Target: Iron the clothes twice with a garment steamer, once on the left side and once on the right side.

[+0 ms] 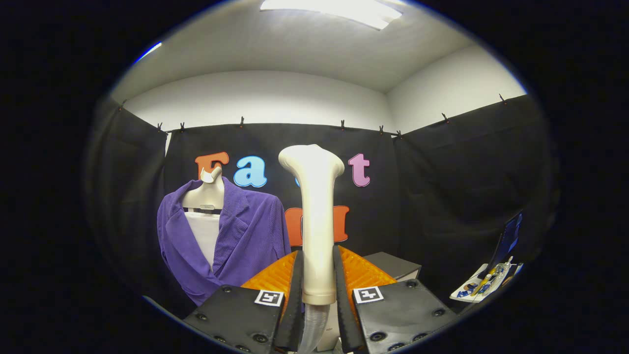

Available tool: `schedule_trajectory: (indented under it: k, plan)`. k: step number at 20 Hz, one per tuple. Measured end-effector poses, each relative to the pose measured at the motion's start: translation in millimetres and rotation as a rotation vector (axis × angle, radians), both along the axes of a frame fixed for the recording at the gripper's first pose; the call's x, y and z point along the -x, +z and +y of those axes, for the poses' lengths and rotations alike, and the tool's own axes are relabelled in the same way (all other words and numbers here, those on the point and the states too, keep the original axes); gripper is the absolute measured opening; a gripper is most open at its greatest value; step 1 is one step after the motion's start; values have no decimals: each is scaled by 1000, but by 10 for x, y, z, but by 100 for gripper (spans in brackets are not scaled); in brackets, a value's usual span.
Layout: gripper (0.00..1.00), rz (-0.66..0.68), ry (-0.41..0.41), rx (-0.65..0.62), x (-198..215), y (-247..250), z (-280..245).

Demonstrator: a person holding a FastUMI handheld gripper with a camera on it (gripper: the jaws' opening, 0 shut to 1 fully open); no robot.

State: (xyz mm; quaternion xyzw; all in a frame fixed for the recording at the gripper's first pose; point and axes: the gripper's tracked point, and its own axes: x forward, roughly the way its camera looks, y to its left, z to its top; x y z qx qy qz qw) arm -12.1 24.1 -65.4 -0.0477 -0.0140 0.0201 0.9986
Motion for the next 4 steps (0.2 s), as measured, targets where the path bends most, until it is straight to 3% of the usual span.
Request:
schedule_trajectory:
  k: [4]
  plan:
    - [38, 7, -3, -3, -5, -40, -9]
